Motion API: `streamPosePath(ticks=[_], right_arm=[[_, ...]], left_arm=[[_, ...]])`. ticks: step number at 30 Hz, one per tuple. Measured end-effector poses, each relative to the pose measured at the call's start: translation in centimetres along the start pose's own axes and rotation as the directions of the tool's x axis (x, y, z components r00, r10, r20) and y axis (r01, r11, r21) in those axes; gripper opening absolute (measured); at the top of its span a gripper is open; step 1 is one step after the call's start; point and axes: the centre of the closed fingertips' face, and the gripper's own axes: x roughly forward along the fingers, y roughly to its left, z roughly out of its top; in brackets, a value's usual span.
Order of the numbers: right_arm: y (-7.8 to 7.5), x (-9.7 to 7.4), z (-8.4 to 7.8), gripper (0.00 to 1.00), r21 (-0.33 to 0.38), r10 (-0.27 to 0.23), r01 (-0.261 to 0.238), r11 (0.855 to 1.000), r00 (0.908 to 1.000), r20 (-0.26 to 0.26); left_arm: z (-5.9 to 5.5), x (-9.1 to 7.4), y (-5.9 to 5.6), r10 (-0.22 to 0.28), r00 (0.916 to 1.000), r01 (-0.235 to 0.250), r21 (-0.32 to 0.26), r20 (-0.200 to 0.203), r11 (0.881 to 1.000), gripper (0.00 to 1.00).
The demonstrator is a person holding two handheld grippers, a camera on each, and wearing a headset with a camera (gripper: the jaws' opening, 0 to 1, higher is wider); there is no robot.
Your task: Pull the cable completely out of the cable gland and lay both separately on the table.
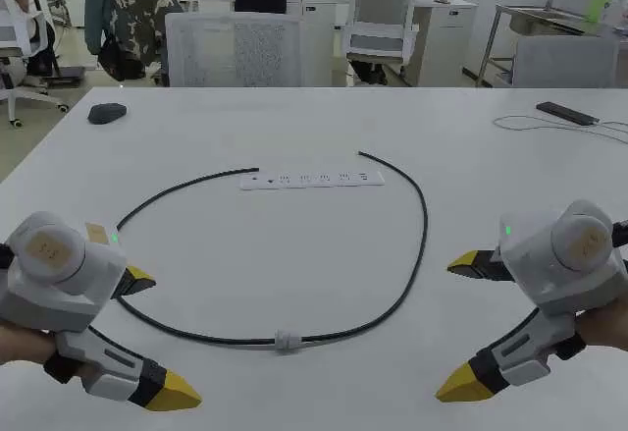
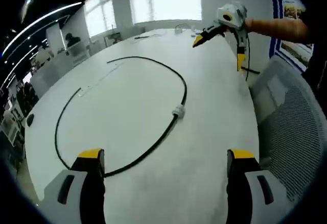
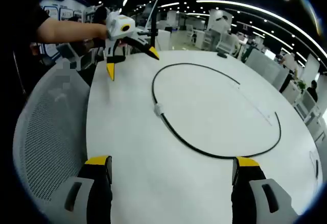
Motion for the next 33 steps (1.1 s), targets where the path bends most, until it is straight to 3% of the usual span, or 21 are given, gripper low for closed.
streamPosePath(ticks=[3, 7, 14, 16, 25, 29, 33], right_arm=[[-0.2, 0.0, -0.2, 0.99, 0.003, -0.008, 0.008, 1.0, 1.0, 0.001], [-0.7, -0.4, 0.2, 0.99, 0.094, -0.021, 0.015, 0.995, 0.9975, 0.068], [-1.0, -0.9, -0.2, 0.99, 0.085, -0.038, 0.033, 0.996, 0.9977, 0.055], [-0.9, -0.8, -0.4, 0.99, 0.085, -0.039, 0.034, 0.996, 0.9981, 0.048], [-1.1, -0.7, 0.1, 0.99, 0.041, -0.044, 0.042, 0.998, 0.9984, 0.035], [-1.4, -0.8, 1.2, 0.99, 0.029, -0.056, 0.054, 0.998, 0.9962, 0.067], [-1.7, -0.2, 0.8, 0.99, 0.034, -0.037, 0.035, 0.999, 0.9978, 0.055]], left_arm=[[-0.3, 0.0, 0.1, 0.008, 0.9999, -0.008, -0.003, -0.015, 1.0, 0.99], [-0.3, -0.1, 0.3, 0.016, 0.9998, -0.016, -0.001, -0.007, 1.0, 0.99], [-0.4, -0.2, 0.7, 0.018, 0.9998, -0.018, -0.003, -0.009, 1.0, 0.99], [-0.8, -0.1, 0.8, 0.022, 0.9993, -0.023, -0.024, -0.03, 0.999, 0.99], [-0.8, 0.0, 0.8, 0.015, 0.9997, -0.015, -0.023, -0.017, 1.0, 0.99], [-0.7, 0.2, 0.5, 0.009, 0.9998, -0.009, -0.019, -0.018, 1.0, 0.99], [-0.6, 0.4, 0.1, 0.006, 1.0, -0.006, -0.03, -0.004, 1.0, 0.99]])
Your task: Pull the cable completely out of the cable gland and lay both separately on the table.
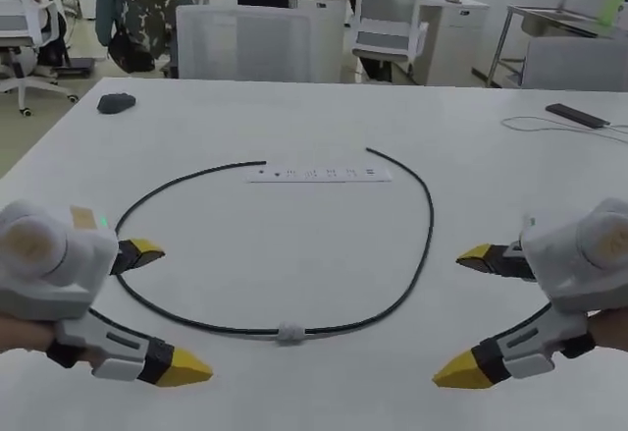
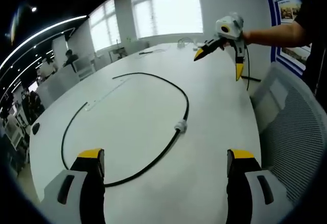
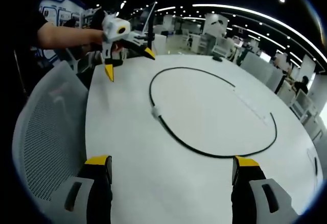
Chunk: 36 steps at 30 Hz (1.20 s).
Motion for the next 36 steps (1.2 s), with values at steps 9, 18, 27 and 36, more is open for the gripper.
streamPosePath(ticks=[9, 18, 27, 36], right_arm=[[0.0, 1.8, 0.6, 0.92, 0.0, 0.057, -0.057, 0.998, 0.998, 0.028], [0.6, 4.3, 1.6, 0.82, 0.022, 0.091, -0.094, 0.995, 0.9897, 0.11], [0.9, 7.6, 2.5, 0.68, -0.009, 0.16, -0.161, 0.987, 0.9739, 0.161], [1.9, 11.3, 4.2, 0.52, -0.096, 0.26, -0.246, 0.964, 0.9494, 0.176]], left_arm=[[-0.3, 0.0, -0.7, -0.028, 0.9995, 0.028, -0.03, -0.013, 0.999, 0.99], [-0.2, 1.4, -1.1, -0.036, 0.999, 0.035, -0.028, -0.027, 0.999, 0.99], [-0.6, 2.6, -1.1, -0.048, 0.9974, 0.048, -0.01, -0.053, 0.999, 0.99], [0.2, 4.1, -1.4, -0.05, 0.9987, 0.049, -0.063, -0.007, 0.997, 0.99]])
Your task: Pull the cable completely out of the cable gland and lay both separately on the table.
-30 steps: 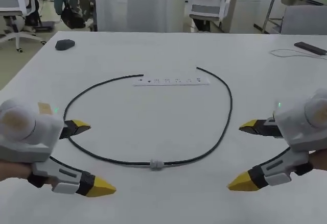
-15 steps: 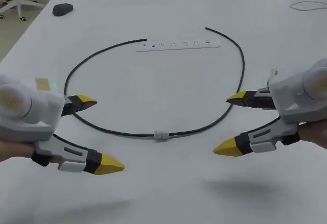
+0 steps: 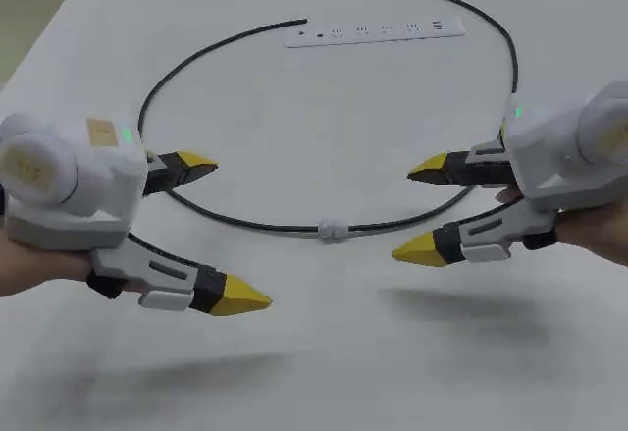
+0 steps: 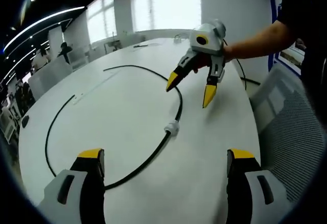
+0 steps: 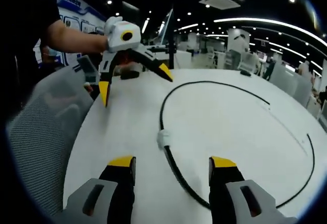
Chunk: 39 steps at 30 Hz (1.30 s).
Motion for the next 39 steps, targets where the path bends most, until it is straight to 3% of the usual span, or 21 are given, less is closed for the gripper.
streamPosePath(ticks=[4, 10, 16, 22, 24, 27, 33, 36, 39], right_arm=[[0.3, 1.9, 0.5, 0.42, -0.022, 0.039, -0.039, 0.999, 0.9991, 0.015], [1.2, 4.0, 0.2, 0.28, -0.054, 0.1, -0.099, 0.994, 0.9949, 0.013], [1.4, 5.5, -0.3, 0.19, -0.085, 0.107, -0.107, 0.991, 0.9942, -0.006], [1.3, 5.3, 0.0, 0.15, -0.055, 0.115, -0.113, 0.992, 0.9932, 0.022], [1.0, 5.1, 0.0, 0.13, -0.044, 0.107, -0.106, 0.993, 0.994, 0.024], [1.1, 5.0, 0.0, 0.09, -0.025, 0.113, -0.112, 0.993, 0.9931, 0.032], [2.0, 4.8, 0.1, 0.08, -0.043, 0.132, -0.132, 0.99, 0.9912, 0.009], [3.0, 3.7, 1.2, 0.08, 0.027, 0.162, -0.163, 0.986, 0.9862, 0.035], [3.8, 1.8, 2.6, 0.07, 0.04, 0.18, -0.184, 0.982, 0.9808, 0.075]], left_arm=[[0.6, 0.8, -0.6, 0.002, 0.9994, -0.001, -0.027, 0.034, 1.0, 0.99], [0.2, 1.2, -0.7, 0.015, 0.9991, -0.013, -0.071, 0.041, 0.997, 0.99], [0.1, 1.0, -0.6, 0.041, 0.9969, -0.032, -0.126, 0.068, 0.991, 0.99], [0.5, 0.6, -1.1, 0.032, 0.9946, -0.016, -0.162, 0.099, 0.987, 0.99], [0.4, 0.5, -0.9, 0.048, 0.9947, -0.033, -0.165, 0.09, 0.986, 0.99], [0.6, 0.4, -0.7, 0.062, 0.992, -0.039, -0.201, 0.11, 0.979, 0.99], [1.1, 0.3, -2.0, 0.005, 0.9909, 0.027, -0.241, 0.134, 0.97, 0.97], [1.2, 0.2, -2.0, 0.016, 0.9934, 0.011, -0.236, 0.113, 0.972, 0.9], [2.3, 0.2, -3.4, -0.039, 0.9849, 0.094, -0.331, 0.169, 0.939, 0.76]])
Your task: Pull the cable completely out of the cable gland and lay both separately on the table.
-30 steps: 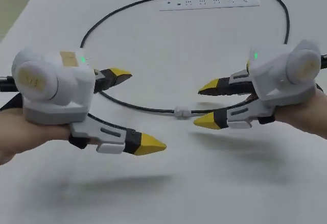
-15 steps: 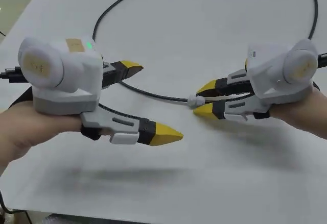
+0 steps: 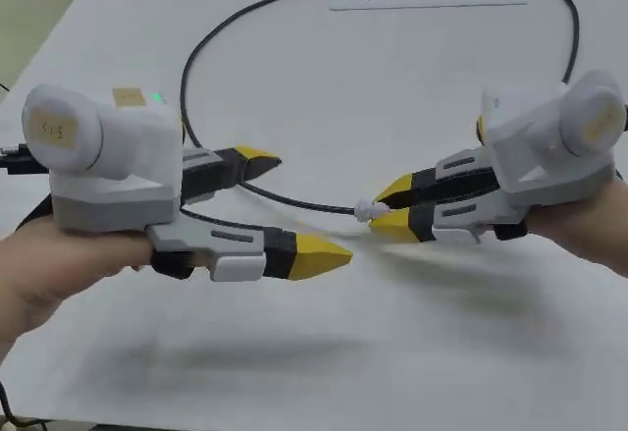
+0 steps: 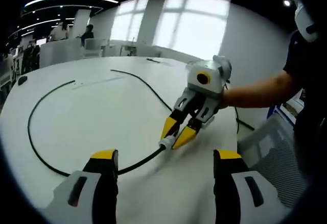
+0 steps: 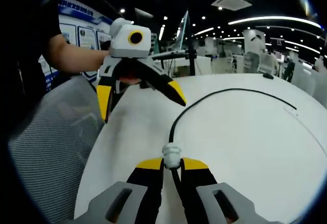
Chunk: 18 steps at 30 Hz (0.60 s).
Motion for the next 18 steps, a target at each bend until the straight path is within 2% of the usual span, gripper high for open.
streamPosePath(ticks=[3, 6, 9, 11, 14, 18], right_arm=[[1.4, -1.6, 1.0, 0.07, -0.057, 0.002, -0.002, 0.998, 1.0, 0.006], [2.8, -3.3, 2.1, 0.07, -0.132, -0.013, 0.012, 0.991, 0.9999, -0.002], [4.0, -4.5, 2.5, 0.07, -0.182, -0.015, 0.013, 0.983, 0.9999, -0.005], [5.2, -5.2, 2.5, 0.07, -0.219, -0.024, 0.019, 0.976, 0.9995, -0.02], [5.8, -5.9, 2.5, 0.07, -0.234, -0.042, 0.035, 0.972, 0.9988, -0.026], [6.2, -6.6, 2.4, 0.07, -0.245, -0.056, 0.047, 0.968, 0.998, -0.031]], left_arm=[[0.3, 0.5, -1.2, -0.025, 0.9996, 0.025, 0.021, 0.014, 0.999, 0.71], [0.3, 1.3, -3.3, -0.109, 0.994, 0.109, -0.014, 0.013, 0.994, 0.7], [1.0, 1.7, -4.7, -0.148, 0.9881, 0.148, 0.005, 0.04, 0.989, 0.6], [1.4, 2.2, -6.1, -0.2, 0.979, 0.201, -0.027, 0.039, 0.979, 0.55], [2.2, 2.2, -8.0, -0.289, 0.9547, 0.294, -0.067, 0.07, 0.954, 0.48], [2.4, 2.2, -9.5, -0.364, 0.9287, 0.369, -0.07, 0.068, 0.927, 0.37]])
